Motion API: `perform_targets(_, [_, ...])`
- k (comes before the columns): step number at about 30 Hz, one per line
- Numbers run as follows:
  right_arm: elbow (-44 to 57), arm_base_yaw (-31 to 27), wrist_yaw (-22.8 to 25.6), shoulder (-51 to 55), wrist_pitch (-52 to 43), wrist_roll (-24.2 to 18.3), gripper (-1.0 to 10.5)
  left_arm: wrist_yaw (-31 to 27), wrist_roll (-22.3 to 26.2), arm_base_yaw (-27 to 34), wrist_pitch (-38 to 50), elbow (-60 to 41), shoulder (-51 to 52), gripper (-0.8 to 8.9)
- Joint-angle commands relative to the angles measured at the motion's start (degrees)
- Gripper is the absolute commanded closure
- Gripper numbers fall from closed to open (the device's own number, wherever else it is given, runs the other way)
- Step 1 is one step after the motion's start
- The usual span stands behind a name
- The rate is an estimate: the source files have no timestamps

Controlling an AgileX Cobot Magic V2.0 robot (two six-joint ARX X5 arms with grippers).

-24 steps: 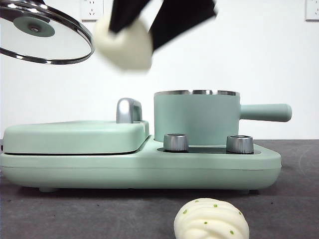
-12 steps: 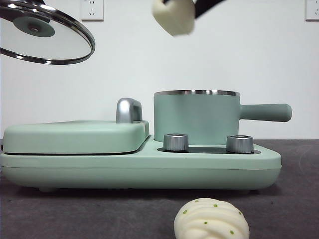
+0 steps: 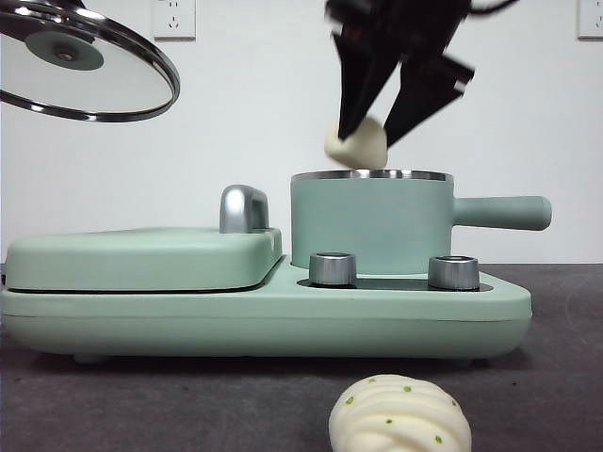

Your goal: Put the buns in a small steamer

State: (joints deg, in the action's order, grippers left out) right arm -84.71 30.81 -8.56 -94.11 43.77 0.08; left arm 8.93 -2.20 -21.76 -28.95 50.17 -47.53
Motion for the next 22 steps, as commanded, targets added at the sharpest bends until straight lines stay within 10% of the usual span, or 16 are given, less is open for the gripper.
perform_targets(1, [-1.7, 0.0, 0.3, -2.8, -2.7, -2.0, 7.0, 0.0, 0.2, -0.2, 1.5, 1.1, -0.1, 7.99])
perform_targets(22, [-3.1, -0.5, 4.1, -11.1, -8.6, -5.5, 5.6, -0.2, 0.2, -0.2, 1.5, 1.1, -0.1, 7.99])
